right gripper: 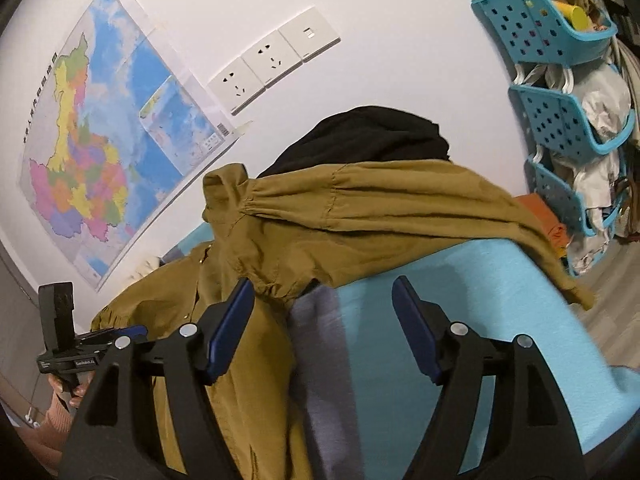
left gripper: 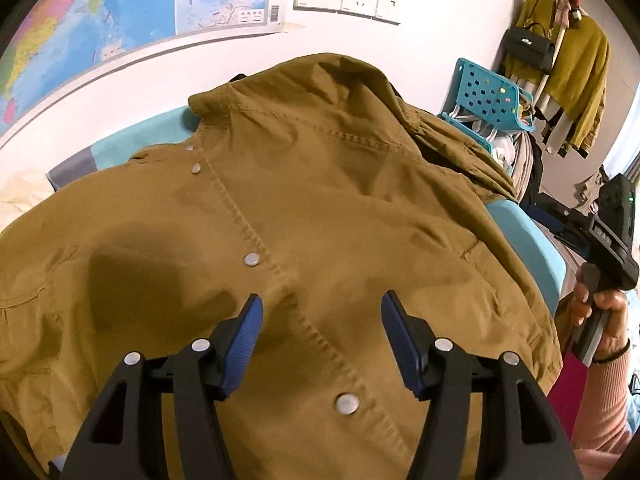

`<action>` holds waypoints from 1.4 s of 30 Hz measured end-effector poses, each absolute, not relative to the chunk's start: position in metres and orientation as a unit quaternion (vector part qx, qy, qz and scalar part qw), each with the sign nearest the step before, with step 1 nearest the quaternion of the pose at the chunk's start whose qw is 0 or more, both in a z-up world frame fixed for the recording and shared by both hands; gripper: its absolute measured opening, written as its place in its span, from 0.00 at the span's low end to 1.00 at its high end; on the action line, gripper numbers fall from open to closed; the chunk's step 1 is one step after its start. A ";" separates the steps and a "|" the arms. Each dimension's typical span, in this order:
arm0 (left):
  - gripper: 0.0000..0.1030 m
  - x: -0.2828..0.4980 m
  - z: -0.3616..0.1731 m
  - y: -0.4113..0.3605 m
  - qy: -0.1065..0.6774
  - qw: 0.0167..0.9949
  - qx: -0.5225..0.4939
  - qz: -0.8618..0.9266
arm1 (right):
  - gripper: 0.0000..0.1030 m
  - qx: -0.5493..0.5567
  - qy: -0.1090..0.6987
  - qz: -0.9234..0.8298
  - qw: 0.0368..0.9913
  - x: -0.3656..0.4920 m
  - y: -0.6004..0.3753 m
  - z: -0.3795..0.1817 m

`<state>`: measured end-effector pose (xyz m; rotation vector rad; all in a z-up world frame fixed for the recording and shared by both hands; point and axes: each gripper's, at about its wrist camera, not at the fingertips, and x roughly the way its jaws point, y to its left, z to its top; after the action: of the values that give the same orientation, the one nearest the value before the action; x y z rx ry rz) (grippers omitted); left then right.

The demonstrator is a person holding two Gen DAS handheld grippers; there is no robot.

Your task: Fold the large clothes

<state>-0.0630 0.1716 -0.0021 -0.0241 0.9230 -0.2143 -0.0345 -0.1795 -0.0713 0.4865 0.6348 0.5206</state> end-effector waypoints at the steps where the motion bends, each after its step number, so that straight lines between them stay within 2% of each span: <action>1: 0.57 -0.063 -0.002 0.168 0.445 0.890 -0.012 -0.101 | 0.69 0.237 0.302 0.245 0.890 -0.035 -0.184 -0.070; 24: 0.57 -0.053 0.009 0.137 0.431 0.900 -0.017 -0.068 | 0.73 0.154 0.301 0.175 0.925 -0.005 -0.217 -0.062; 42: 0.57 -0.027 0.006 0.134 0.418 0.905 -0.020 -0.075 | 0.75 0.076 0.356 0.170 0.916 0.037 -0.205 -0.080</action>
<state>-0.0267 0.1338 0.0056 -0.0419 0.8642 -0.1558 0.0374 -0.2047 -0.0802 0.1573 0.7331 0.3502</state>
